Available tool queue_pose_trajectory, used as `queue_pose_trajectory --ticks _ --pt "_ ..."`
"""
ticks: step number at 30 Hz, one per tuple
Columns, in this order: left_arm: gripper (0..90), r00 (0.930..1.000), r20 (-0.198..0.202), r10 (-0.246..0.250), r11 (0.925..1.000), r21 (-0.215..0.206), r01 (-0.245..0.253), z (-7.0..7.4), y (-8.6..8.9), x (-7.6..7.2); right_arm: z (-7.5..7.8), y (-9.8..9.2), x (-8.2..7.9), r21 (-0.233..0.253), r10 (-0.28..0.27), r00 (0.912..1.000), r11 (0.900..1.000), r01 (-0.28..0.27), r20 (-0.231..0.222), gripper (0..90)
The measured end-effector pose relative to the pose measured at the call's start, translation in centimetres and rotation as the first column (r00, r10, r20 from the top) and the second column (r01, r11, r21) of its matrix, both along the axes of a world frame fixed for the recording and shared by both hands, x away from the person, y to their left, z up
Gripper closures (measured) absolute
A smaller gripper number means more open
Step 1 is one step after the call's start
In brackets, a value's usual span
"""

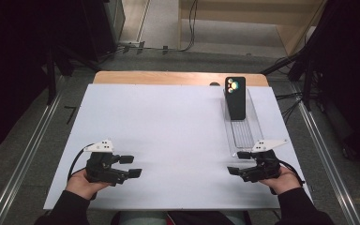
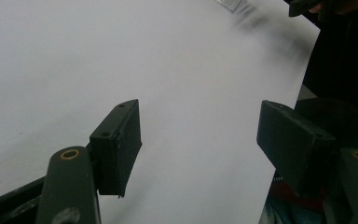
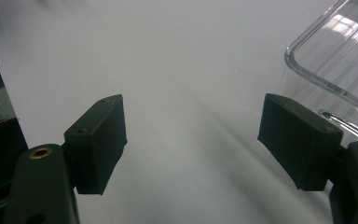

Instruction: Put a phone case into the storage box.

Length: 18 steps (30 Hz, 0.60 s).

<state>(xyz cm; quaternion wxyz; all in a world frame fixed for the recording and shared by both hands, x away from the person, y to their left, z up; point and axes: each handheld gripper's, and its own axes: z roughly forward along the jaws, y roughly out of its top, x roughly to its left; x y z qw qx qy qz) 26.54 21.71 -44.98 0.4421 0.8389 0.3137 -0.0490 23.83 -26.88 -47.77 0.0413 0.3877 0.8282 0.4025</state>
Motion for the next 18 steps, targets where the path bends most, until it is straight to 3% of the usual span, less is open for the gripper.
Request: queue_pose_trajectory --ticks 18 --pt "30.7 1.0 -0.003 -0.004 1.0 0.002 0.004 0.0 -0.01 0.02 0.0 -0.04 0.02 0.0 -0.009 0.9999 1.0 0.009 -0.013 21.3"
